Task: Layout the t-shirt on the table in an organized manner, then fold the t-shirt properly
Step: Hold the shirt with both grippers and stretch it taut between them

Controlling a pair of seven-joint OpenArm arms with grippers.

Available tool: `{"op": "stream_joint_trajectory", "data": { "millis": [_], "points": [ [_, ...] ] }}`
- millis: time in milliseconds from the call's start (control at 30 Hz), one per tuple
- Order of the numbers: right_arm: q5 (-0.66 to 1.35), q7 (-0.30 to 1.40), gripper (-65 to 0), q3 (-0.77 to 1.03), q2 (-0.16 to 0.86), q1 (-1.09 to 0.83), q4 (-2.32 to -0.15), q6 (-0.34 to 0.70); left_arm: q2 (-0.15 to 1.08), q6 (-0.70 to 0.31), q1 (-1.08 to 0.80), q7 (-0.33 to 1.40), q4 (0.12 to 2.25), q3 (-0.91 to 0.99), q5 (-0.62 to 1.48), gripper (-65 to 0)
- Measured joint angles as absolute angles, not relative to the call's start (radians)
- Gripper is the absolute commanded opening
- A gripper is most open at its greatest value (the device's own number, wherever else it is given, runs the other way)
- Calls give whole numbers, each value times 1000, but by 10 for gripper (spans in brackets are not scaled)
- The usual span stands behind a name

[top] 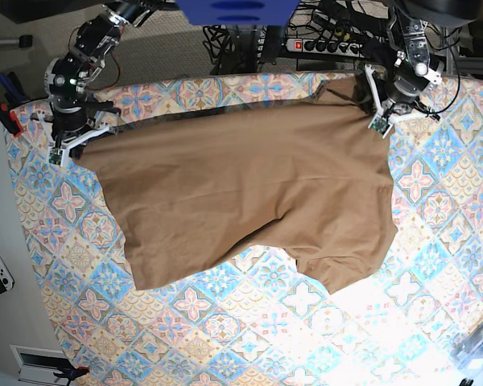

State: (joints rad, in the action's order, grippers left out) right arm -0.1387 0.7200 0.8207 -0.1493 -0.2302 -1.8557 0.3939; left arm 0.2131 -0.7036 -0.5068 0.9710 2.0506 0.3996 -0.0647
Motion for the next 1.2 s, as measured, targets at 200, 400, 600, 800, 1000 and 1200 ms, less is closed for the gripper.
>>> {"op": "stream_joint_trajectory", "data": {
  "millis": [200,400,600,800,1000,1200],
  "points": [
    [-139,721,-650,818,-149,-230,-1856,393,213,-704,-508,973,2065,398,-65,-650],
    [-141,720,-650,762,-147,-230,-1856,393,214,-704,-511,970,2069,365,-172,-650],
    [-141,721,-650,713,-148,-230,-1856,394,151,-704,-505,847,2083,329,-363,-650],
    [-142,721,-650,715,-147,-230,-1856,393,39,-710,-505,707,2082,282,-643,-650],
    [-142,721,-650,722,-146,-230,-1806,393,6,-707,-502,696,2033,265,-754,-650],
    [-142,723,-650,768,-142,-231,-1776,393,-11,-703,-500,687,1948,368,-659,-650]
  ]
}}
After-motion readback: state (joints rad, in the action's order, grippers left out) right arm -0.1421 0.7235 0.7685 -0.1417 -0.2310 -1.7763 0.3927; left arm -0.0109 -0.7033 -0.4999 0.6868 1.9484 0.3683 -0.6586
